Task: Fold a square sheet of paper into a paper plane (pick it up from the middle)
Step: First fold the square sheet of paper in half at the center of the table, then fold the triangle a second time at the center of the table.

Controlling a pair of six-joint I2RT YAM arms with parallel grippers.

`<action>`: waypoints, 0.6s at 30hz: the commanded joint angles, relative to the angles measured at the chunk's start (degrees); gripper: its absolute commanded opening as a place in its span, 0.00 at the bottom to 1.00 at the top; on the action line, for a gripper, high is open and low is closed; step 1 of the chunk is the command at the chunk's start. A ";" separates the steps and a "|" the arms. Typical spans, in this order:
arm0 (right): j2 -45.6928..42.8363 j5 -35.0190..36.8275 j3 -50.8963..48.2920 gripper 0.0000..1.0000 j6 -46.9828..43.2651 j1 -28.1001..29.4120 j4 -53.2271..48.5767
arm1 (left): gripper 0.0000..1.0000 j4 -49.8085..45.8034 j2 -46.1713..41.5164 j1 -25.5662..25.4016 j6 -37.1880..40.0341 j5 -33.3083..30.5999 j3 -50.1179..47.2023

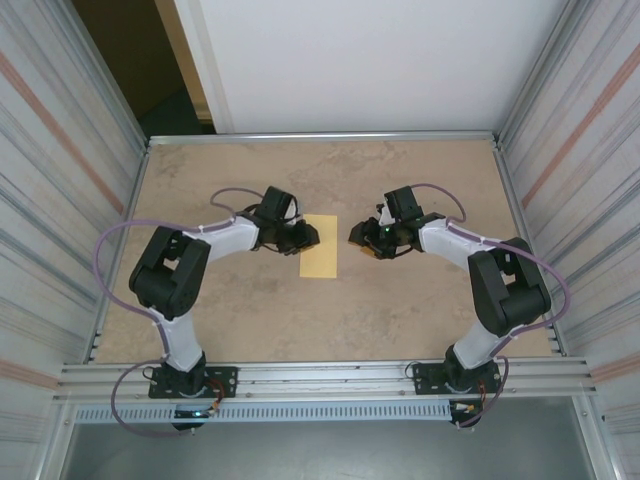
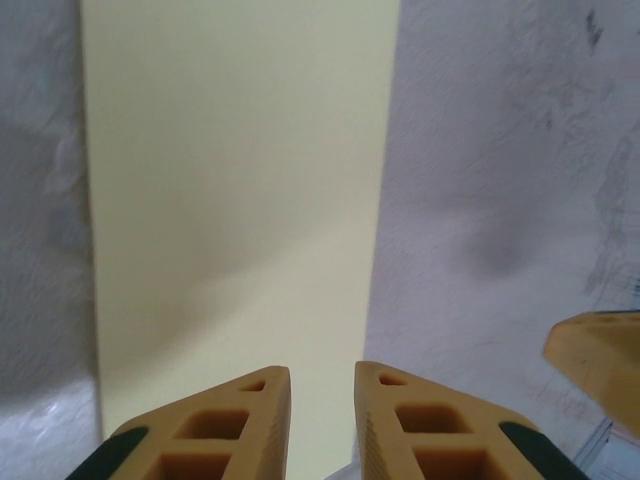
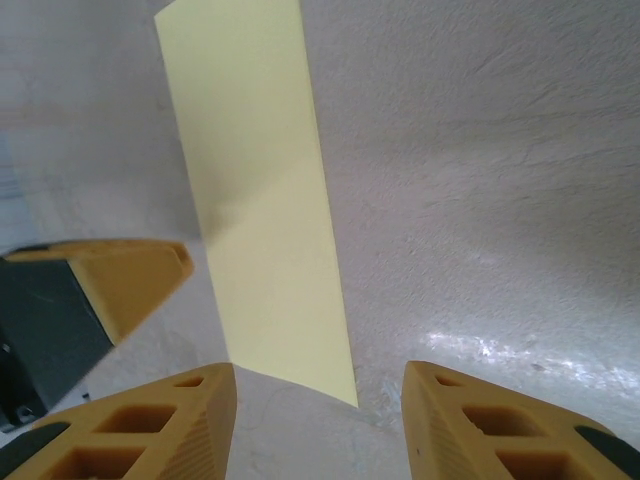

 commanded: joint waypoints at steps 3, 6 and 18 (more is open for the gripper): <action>1.41 -1.57 1.77 0.47 0.91 -0.44 -0.50 | 0.24 -1.93 3.36 1.29 1.78 0.54 2.65; 2.46 -2.01 3.01 0.47 -0.04 -0.35 -1.89 | 0.24 -1.64 4.77 1.48 1.79 -0.26 2.30; 4.99 -2.14 1.54 0.48 2.68 2.57 0.01 | 0.22 -4.74 8.31 1.73 -3.41 -3.44 0.48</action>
